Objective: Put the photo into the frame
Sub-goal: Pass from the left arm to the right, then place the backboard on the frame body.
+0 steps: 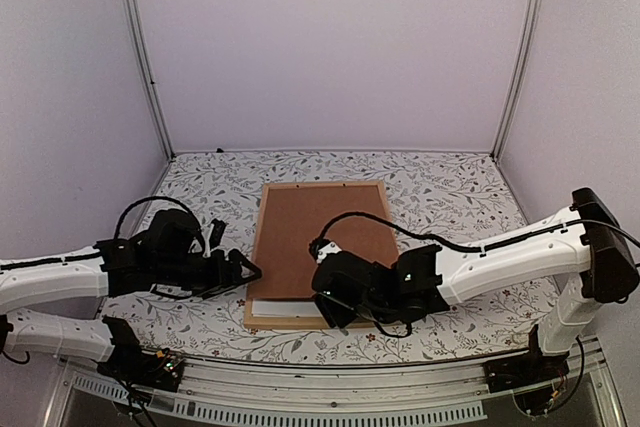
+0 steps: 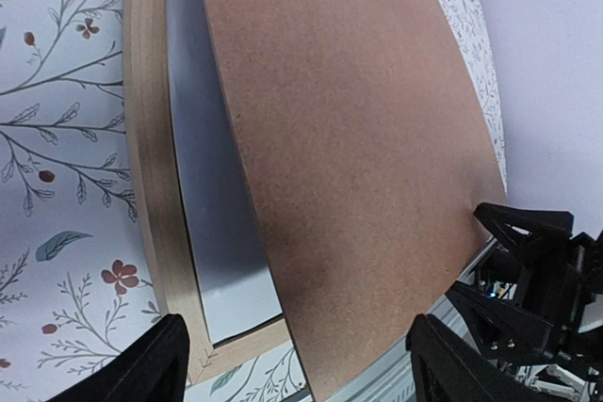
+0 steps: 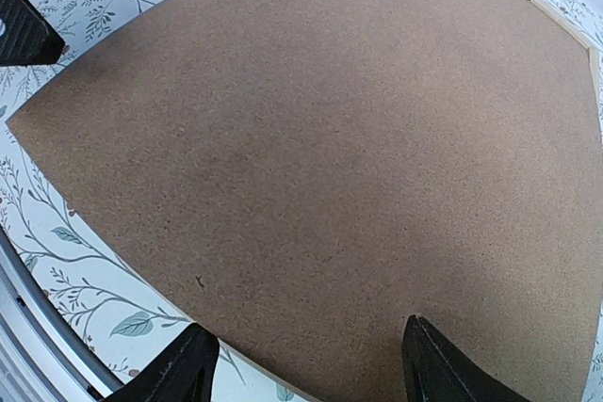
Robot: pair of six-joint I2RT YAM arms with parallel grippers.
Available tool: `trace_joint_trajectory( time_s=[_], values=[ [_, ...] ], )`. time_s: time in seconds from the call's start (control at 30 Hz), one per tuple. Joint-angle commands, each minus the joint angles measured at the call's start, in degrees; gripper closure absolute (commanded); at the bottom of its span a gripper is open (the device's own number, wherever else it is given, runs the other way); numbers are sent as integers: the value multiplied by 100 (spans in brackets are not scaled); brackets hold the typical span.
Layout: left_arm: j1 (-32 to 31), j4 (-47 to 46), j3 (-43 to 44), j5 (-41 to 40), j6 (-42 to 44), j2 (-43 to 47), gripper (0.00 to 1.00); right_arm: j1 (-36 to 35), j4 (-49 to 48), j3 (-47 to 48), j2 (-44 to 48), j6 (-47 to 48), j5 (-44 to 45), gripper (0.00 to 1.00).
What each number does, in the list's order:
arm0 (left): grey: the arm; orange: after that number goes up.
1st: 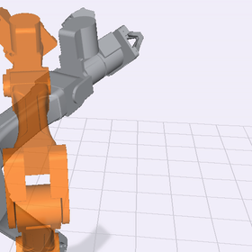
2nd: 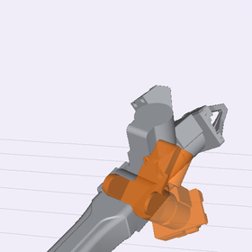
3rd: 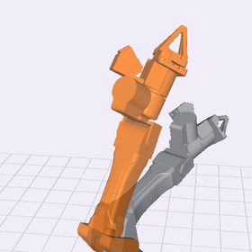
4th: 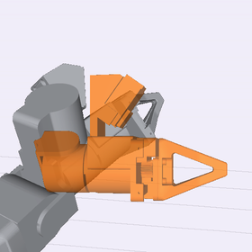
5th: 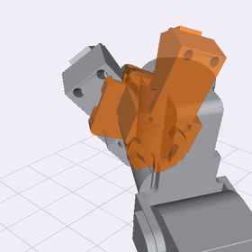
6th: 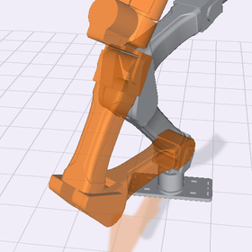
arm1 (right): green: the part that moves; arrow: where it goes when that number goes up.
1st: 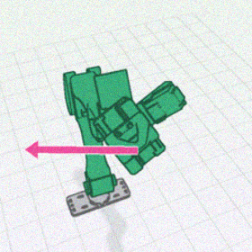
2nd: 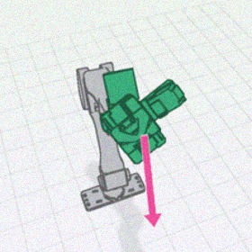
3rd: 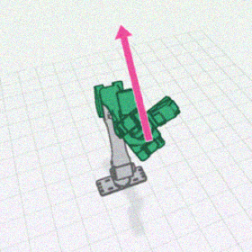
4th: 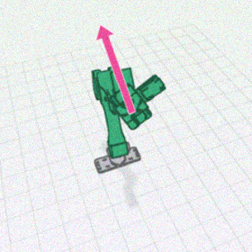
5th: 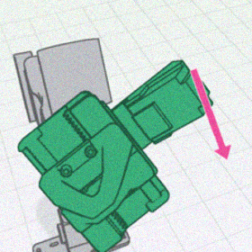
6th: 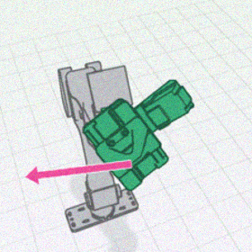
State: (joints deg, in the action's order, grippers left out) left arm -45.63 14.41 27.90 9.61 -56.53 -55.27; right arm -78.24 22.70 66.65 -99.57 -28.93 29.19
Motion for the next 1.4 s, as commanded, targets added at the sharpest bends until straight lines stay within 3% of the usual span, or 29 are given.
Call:
trace_joint_trajectory(
  time_s=[0.0,0.3,0.57,0.9,1.2,1.37],
  values=[
    [180,-105,165,-49,204,-126,17,83,-222,-66,248,-130,129,30],
    [729,-254,29,203,274,100,16,199,-164,16,406,-161,-26,34],
    [796,-496,-271,256,174,92,16,394,-159,-10,617,-316,-200,37],
    [895,-1622,-928,716,-484,290,16,604,-337,-302,973,-642,-381,40],
    [1041,-1287,-1285,404,-503,984,17,772,-445,-322,1121,-678,-577,42],
    [1045,-593,-796,-98,226,419,17,851,-542,-352,1169,-662,-714,42]
  ],
)
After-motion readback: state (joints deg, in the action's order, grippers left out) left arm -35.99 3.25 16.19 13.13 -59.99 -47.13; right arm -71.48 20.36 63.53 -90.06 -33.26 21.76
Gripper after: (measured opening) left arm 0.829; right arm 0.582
